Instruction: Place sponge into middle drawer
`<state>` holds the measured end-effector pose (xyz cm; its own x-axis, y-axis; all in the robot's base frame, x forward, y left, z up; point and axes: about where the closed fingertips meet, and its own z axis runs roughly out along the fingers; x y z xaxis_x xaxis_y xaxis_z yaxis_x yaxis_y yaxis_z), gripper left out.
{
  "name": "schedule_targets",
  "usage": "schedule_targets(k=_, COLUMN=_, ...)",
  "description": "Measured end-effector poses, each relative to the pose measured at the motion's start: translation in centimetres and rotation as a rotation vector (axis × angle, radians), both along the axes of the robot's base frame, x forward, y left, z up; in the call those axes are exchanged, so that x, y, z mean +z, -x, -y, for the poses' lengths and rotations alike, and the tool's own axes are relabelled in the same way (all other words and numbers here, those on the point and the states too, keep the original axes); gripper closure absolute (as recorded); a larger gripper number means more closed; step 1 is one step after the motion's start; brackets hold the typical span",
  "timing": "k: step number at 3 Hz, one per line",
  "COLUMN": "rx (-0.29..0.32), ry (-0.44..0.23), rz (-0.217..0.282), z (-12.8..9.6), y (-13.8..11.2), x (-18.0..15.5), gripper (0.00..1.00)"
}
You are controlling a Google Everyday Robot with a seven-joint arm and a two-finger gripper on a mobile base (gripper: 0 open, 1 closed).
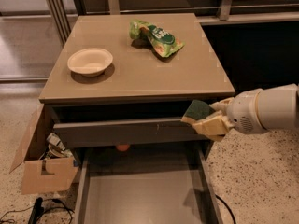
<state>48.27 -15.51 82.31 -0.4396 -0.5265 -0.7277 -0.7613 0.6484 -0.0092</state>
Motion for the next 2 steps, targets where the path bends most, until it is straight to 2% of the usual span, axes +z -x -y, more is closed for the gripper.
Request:
schedule_targets(k=1, rx=-0.014, ry=-0.045, rz=-0.024, z=-0.1, y=4.0, x=-3.3, gripper=1.0)
schedule_targets(k=2, rx=-0.017, ry=-0.059, rz=-0.032, z=-0.2, y=6.3, x=-7.0, gripper=1.0)
